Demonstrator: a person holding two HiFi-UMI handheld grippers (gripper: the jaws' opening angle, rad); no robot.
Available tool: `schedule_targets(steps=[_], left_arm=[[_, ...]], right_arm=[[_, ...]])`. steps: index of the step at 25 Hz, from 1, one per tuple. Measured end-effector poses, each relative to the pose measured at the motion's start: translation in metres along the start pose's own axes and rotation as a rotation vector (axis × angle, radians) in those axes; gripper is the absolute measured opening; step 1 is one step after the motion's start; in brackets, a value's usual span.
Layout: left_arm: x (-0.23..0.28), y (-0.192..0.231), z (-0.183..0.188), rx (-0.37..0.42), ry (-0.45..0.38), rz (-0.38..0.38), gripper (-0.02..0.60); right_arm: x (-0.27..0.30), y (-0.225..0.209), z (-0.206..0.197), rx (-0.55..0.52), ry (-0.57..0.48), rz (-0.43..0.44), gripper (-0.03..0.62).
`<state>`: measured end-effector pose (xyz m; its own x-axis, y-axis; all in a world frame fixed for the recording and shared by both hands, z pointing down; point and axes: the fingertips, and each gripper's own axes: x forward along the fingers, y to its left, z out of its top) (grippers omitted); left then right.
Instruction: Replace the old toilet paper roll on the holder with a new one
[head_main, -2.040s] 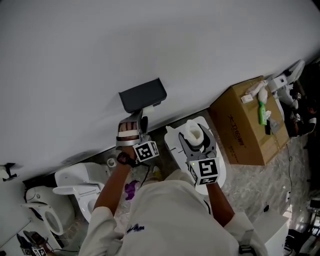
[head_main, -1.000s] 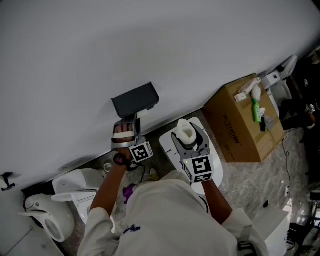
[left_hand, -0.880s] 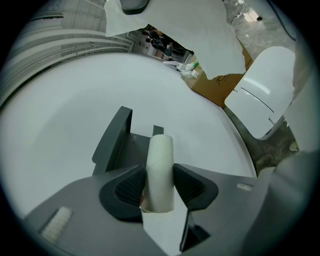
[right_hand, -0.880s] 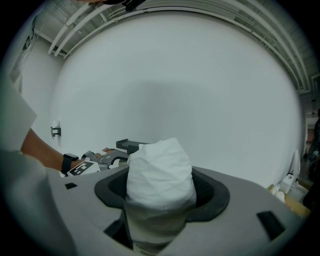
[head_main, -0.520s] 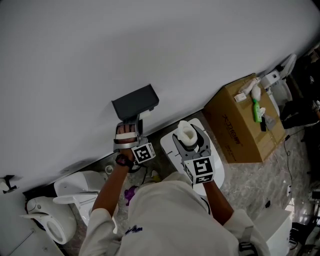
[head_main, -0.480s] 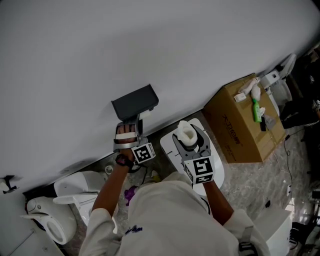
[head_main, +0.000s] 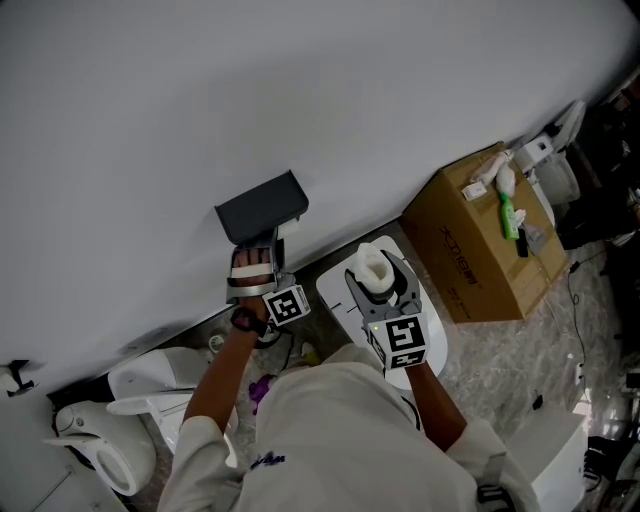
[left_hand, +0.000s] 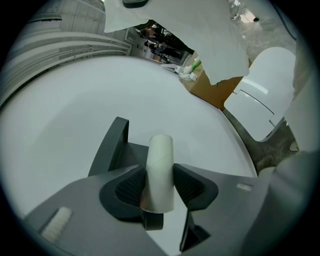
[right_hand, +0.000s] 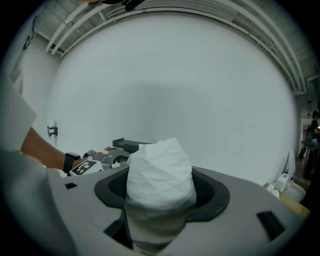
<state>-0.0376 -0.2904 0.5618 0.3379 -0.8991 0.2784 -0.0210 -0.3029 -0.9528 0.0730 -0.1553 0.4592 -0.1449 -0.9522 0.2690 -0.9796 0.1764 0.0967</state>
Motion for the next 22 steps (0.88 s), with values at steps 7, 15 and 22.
schedule_targets(steps=[7,15,22], left_arm=[[0.005,0.001,0.009,0.010,-0.004,0.004,0.184],[0.010,-0.002,0.020,0.016,-0.011,-0.010,0.184],[0.016,-0.003,0.032,0.016,-0.017,-0.015,0.184]], right_arm=[[-0.005,-0.009,-0.004,0.006,0.007,-0.021,0.299],[-0.009,-0.014,-0.007,0.009,0.013,-0.037,0.299],[-0.014,-0.021,-0.006,0.006,0.017,-0.051,0.299]])
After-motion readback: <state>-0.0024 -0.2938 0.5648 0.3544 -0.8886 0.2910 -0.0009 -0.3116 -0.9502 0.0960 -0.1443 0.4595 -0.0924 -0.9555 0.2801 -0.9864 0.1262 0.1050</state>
